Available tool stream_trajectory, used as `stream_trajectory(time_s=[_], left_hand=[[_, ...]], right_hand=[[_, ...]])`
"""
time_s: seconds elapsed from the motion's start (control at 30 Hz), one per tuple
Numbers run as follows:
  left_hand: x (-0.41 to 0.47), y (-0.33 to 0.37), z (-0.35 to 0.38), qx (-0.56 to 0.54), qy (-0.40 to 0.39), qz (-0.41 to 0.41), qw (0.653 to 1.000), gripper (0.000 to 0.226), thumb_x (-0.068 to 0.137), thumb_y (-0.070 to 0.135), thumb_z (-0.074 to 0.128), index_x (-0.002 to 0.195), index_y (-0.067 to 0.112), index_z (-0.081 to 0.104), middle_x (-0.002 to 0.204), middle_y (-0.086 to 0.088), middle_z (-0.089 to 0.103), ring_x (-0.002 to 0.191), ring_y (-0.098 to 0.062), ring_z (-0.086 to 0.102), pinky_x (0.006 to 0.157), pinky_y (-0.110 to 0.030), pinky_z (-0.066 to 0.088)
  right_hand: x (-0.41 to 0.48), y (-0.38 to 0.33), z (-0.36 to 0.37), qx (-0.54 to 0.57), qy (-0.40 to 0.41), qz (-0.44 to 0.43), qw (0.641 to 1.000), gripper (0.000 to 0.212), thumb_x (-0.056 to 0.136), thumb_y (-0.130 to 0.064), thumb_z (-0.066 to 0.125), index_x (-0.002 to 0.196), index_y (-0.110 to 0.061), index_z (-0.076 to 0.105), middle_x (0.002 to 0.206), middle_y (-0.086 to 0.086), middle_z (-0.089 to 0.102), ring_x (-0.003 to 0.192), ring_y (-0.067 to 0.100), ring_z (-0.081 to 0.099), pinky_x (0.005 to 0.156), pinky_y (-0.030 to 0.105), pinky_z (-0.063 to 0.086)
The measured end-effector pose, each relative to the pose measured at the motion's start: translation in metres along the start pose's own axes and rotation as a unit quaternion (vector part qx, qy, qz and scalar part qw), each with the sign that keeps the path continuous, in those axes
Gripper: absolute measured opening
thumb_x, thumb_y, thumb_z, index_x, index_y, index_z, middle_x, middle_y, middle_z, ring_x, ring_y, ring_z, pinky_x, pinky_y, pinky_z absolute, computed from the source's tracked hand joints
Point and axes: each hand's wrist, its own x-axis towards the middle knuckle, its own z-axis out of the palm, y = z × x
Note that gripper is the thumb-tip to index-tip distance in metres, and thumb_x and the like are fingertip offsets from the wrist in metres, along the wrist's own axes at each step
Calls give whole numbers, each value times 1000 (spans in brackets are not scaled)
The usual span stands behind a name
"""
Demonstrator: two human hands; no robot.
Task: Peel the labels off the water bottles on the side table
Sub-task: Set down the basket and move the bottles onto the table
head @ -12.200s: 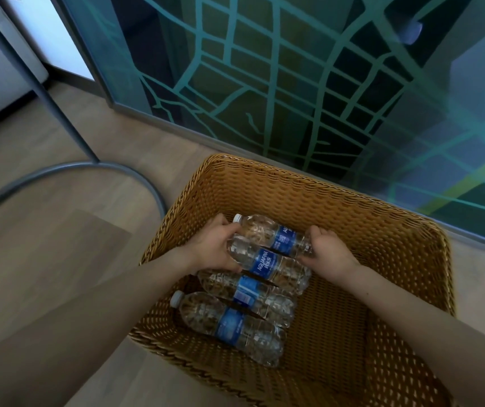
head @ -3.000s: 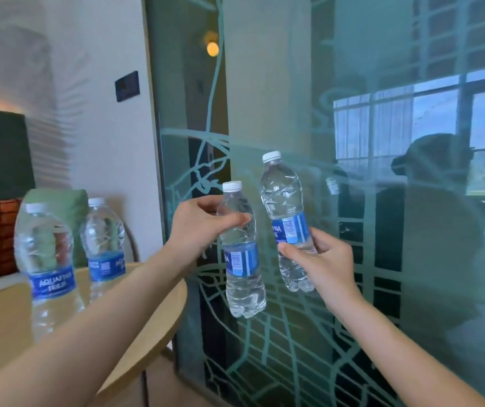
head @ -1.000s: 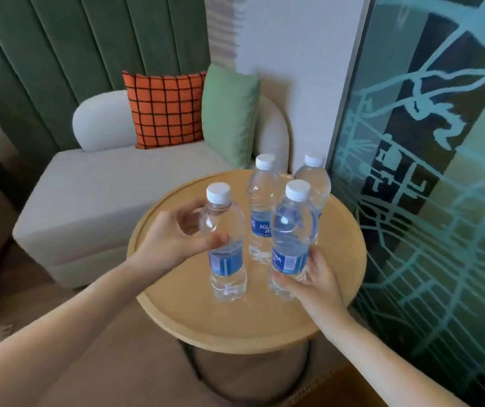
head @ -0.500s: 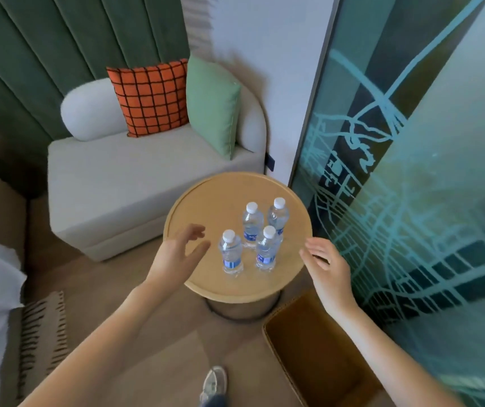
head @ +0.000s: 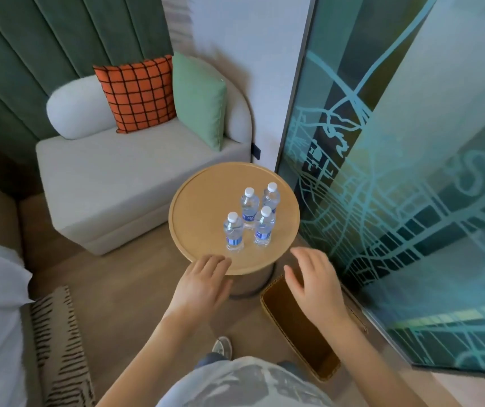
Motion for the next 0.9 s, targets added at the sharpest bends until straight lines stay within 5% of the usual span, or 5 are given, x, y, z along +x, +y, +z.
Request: stream_trajectory(time_s=[0.23,0.57,0.9], left_hand=[[-36,-20,31,-6,-130,-25,991,37,91,31,56,114,7,71,109,-6,72,101,-30,67,87,-39,56],[-16,-44,6,-36,-56,-63,996,48,91,37,41,108,5,72,99,-5,72,89,-32,67,75,-39,57],[-6,-66,-8,-56,-48,-47,996,52,92,37,38,110,1,71,103,-8,72,94,-35,67,79,-40,56]], right_hand=[[-46,-16,38,-32,-80,20,996,33,85,-20,75,113,-4,69,106,9,72,97,26,68,80,36,57],[-22,-21,25,-24,-34,62,997,30,91,-22,67,117,-7,66,110,6,69,102,22,64,86,34,54],[-10,-33,37,-27,-13,118,993,31,91,-21,68,118,-7,65,111,8,70,104,23,64,86,30,51]])
